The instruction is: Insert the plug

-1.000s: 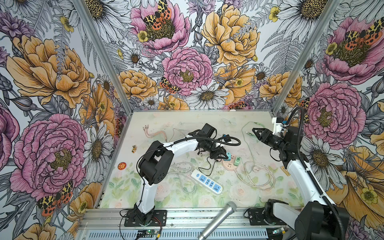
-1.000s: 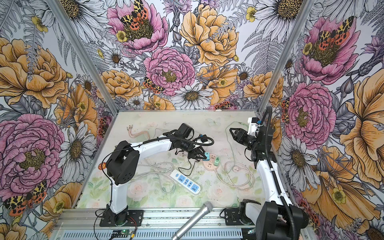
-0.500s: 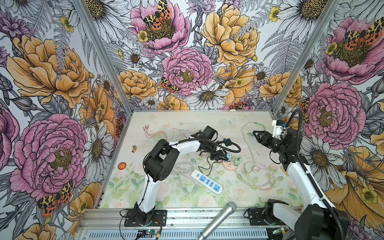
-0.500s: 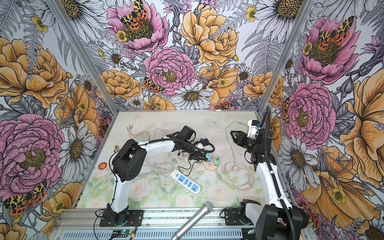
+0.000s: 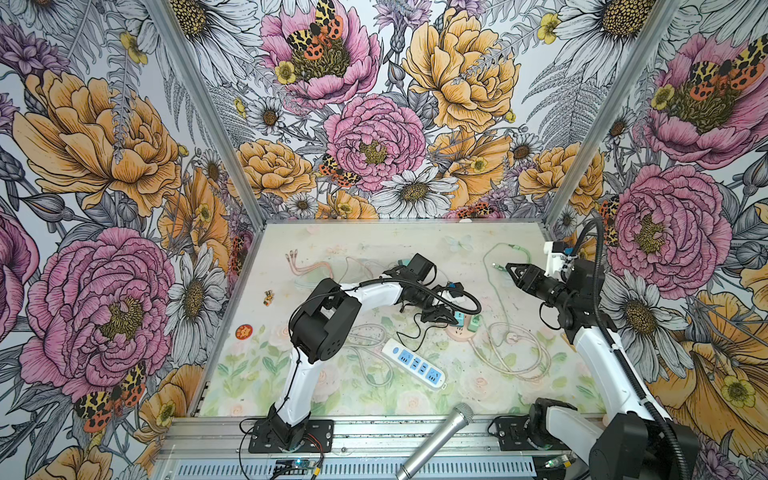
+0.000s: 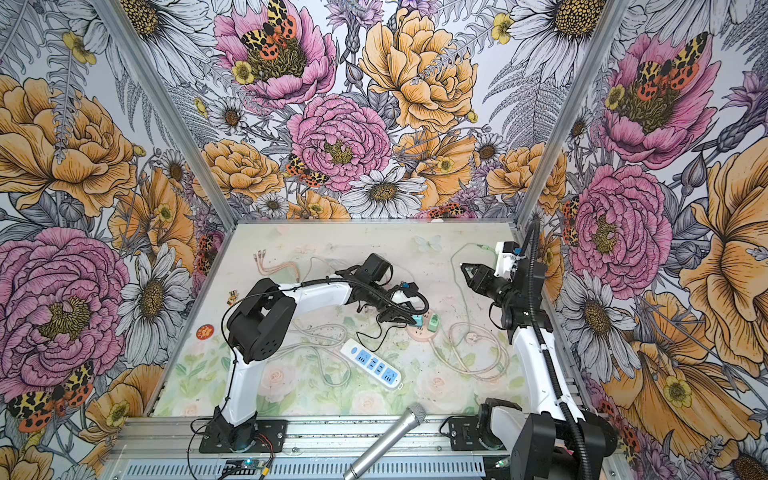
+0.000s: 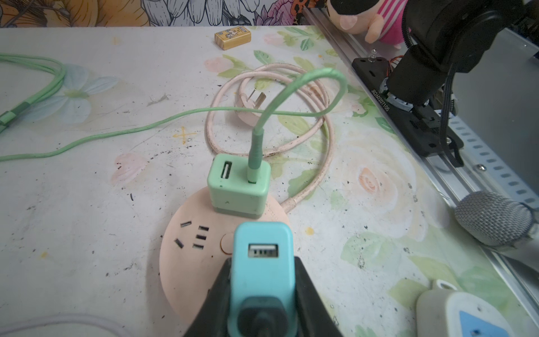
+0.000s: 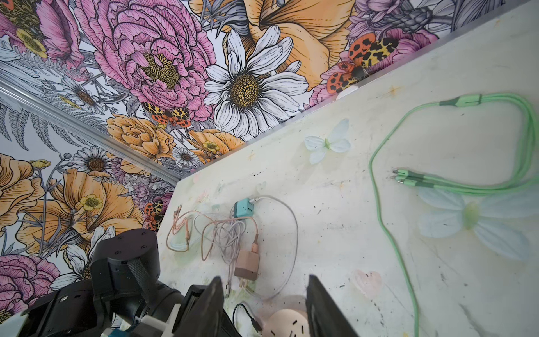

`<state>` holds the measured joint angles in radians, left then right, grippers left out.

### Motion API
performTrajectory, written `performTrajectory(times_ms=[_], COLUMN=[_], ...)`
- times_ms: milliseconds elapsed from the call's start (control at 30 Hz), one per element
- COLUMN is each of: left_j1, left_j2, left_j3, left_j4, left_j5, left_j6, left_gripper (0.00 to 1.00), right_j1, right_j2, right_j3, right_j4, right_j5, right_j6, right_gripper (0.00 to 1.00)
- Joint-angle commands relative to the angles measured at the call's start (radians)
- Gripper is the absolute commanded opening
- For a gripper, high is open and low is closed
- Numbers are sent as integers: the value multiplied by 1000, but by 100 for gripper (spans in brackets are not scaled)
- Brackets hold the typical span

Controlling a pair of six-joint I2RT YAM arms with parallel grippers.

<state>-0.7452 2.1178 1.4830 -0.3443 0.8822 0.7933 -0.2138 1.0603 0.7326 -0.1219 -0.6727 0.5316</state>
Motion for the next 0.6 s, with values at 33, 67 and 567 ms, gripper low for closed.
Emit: performTrajectory(times_ms=[33,67,567], left_j1=[-13,-16,-6], left_j2=[27,31,93], left_j3=[59,67,167], left_j4=[-89,-114,-253], left_j5=[21,12,-20], left_j6=[97,119,271], left_gripper=[0,0,0], right_j1=[14,15,19], right_j2=[-26,-27,-25], right_j3=[-11,-11,-11], right_j4=[8,7,7], right_j5=[15,14,-1], right_j6=[-17,-18,-25], right_gripper=[47,47,47])
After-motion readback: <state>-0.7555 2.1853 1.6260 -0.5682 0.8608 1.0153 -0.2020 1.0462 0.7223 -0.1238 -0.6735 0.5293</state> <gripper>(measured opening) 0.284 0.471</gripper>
